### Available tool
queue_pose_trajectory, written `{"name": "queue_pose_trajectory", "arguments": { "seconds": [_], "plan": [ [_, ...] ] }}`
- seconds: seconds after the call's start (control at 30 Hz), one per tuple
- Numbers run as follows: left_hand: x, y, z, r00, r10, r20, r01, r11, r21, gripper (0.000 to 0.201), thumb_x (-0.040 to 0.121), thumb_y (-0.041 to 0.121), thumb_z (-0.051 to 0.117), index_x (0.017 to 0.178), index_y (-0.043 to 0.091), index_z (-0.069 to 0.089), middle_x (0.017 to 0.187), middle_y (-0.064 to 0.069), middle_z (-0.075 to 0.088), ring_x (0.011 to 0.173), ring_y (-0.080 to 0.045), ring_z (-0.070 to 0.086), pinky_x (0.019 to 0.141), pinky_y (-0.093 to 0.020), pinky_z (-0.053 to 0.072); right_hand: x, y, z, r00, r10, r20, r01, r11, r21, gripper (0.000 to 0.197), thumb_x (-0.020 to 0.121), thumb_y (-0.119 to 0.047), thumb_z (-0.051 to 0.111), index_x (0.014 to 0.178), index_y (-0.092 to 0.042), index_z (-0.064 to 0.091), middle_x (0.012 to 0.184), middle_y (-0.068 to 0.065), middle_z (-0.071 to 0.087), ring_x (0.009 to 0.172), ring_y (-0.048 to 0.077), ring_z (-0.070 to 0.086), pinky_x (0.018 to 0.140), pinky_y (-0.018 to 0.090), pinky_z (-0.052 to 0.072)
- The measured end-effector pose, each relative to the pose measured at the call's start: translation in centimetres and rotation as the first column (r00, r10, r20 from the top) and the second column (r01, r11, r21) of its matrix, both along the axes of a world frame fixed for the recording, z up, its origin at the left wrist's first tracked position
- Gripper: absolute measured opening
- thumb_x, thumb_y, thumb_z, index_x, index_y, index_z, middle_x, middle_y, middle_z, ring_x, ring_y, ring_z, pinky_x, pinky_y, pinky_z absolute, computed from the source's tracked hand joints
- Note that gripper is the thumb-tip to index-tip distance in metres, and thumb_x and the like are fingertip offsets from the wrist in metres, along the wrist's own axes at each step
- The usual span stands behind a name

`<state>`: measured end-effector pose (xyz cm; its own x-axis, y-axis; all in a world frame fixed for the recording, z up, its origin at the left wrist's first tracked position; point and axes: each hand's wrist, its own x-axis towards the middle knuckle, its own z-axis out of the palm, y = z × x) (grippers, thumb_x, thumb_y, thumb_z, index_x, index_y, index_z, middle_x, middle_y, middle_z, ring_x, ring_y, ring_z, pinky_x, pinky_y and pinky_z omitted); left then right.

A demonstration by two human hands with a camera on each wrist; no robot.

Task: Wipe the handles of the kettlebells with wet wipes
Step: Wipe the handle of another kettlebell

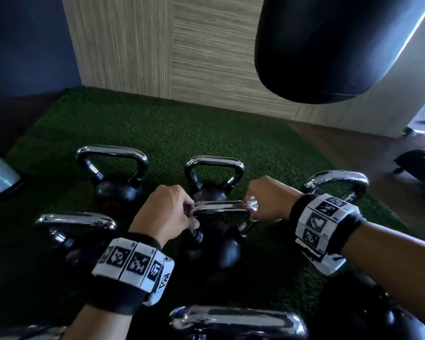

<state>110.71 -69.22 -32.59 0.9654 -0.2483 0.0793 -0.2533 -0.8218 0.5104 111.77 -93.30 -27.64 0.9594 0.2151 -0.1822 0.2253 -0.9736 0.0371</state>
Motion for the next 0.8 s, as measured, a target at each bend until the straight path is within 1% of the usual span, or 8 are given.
{"name": "queue_pose_trajectory", "arguments": {
  "seconds": [0.1, 0.2, 0.33, 0.53, 0.63, 0.73, 0.77, 0.8],
  "plan": [
    [-0.9, -0.1, -0.2, 1.0, 0.017, -0.01, -0.017, 0.999, -0.048, 0.022, 0.069, 0.037, 0.094, 0.088, 0.035, 0.082, 0.069, 0.012, 0.074, 0.064, -0.002, 0.068, 0.061, -0.021, 0.054, -0.3, -1.2, -0.4, 0.999, 0.043, 0.006, -0.044, 0.997, 0.067, 0.011, 0.074, -0.022, 0.078, 0.07, -0.017, 0.069, 0.061, -0.003, 0.061, 0.064, 0.018, 0.063, 0.061, 0.033, 0.051],
    [-0.8, 0.5, -0.5, 0.998, 0.049, -0.04, -0.053, 0.992, -0.118, 0.027, 0.069, 0.035, 0.095, 0.093, 0.037, 0.082, 0.074, 0.014, 0.076, 0.073, 0.0, 0.071, 0.076, -0.029, 0.061, -0.8, -1.8, -1.0, 0.998, 0.058, 0.023, -0.061, 0.985, 0.162, 0.031, 0.074, -0.028, 0.077, 0.054, -0.027, 0.053, 0.057, -0.004, 0.058, 0.06, 0.014, 0.057, 0.062, 0.037, 0.052],
    [-0.4, 1.3, -1.2, 0.995, 0.043, -0.092, -0.06, 0.978, -0.198, 0.048, 0.065, 0.033, 0.097, 0.109, 0.04, 0.078, 0.09, 0.019, 0.078, 0.087, 0.007, 0.07, 0.085, -0.017, 0.054, -1.2, -2.0, -1.3, 0.999, 0.038, 0.025, -0.043, 0.973, 0.228, 0.032, 0.074, -0.028, 0.08, 0.055, -0.027, 0.054, 0.06, -0.004, 0.061, 0.064, 0.016, 0.059, 0.064, 0.037, 0.052],
    [-0.4, 1.1, -1.4, 0.992, 0.026, -0.126, -0.056, 0.969, -0.241, 0.051, 0.067, 0.03, 0.096, 0.114, 0.037, 0.077, 0.108, 0.02, 0.076, 0.104, 0.008, 0.067, 0.092, -0.011, 0.045, -1.4, -2.5, -1.9, 0.998, 0.052, 0.025, -0.056, 0.972, 0.228, 0.023, 0.076, -0.031, 0.08, 0.068, -0.019, 0.063, 0.069, -0.001, 0.066, 0.071, 0.017, 0.064, 0.07, 0.038, 0.055],
    [-1.3, 0.9, -0.9, 0.996, 0.03, -0.089, -0.047, 0.981, -0.19, 0.057, 0.07, 0.034, 0.093, 0.124, 0.035, 0.074, 0.12, 0.014, 0.074, 0.113, 0.003, 0.065, 0.095, -0.012, 0.043, -1.2, -2.5, -2.1, 0.998, 0.04, 0.039, -0.048, 0.973, 0.224, 0.02, 0.075, -0.03, 0.082, 0.072, -0.02, 0.066, 0.076, 0.0, 0.067, 0.076, 0.02, 0.066, 0.071, 0.036, 0.055],
    [-3.3, 1.3, -0.1, 0.997, 0.072, -0.032, -0.072, 0.997, -0.004, 0.064, 0.079, 0.034, 0.088, 0.138, 0.034, 0.063, 0.126, 0.008, 0.073, 0.114, -0.009, 0.068, 0.095, -0.021, 0.05, -2.3, -1.8, -2.0, 0.998, 0.044, 0.051, -0.052, 0.983, 0.176, 0.011, 0.081, -0.019, 0.077, 0.088, -0.016, 0.07, 0.085, 0.004, 0.066, 0.084, 0.026, 0.067, 0.071, 0.031, 0.052],
    [-3.9, 1.6, 0.3, 0.994, 0.101, -0.031, -0.1, 0.995, 0.027, 0.064, 0.082, 0.032, 0.086, 0.141, 0.033, 0.06, 0.124, 0.008, 0.073, 0.112, -0.011, 0.069, 0.092, -0.023, 0.051, -2.4, -1.9, -2.2, 0.996, 0.057, 0.067, -0.067, 0.984, 0.167, 0.004, 0.084, -0.014, 0.072, 0.087, -0.015, 0.07, 0.087, 0.006, 0.067, 0.085, 0.027, 0.068, 0.071, 0.031, 0.053],
    [-4.7, 2.0, 0.6, 0.99, 0.131, -0.044, -0.13, 0.991, 0.016, 0.061, 0.086, 0.029, 0.082, 0.143, 0.032, 0.059, 0.121, 0.009, 0.074, 0.109, -0.01, 0.069, 0.088, -0.023, 0.05, -2.9, -1.9, -1.7, 0.995, 0.046, 0.09, -0.062, 0.981, 0.181, 0.008, 0.085, -0.011, 0.068, 0.081, -0.018, 0.068, 0.086, 0.007, 0.068, 0.086, 0.028, 0.069, 0.071, 0.031, 0.054]
  ]
}}
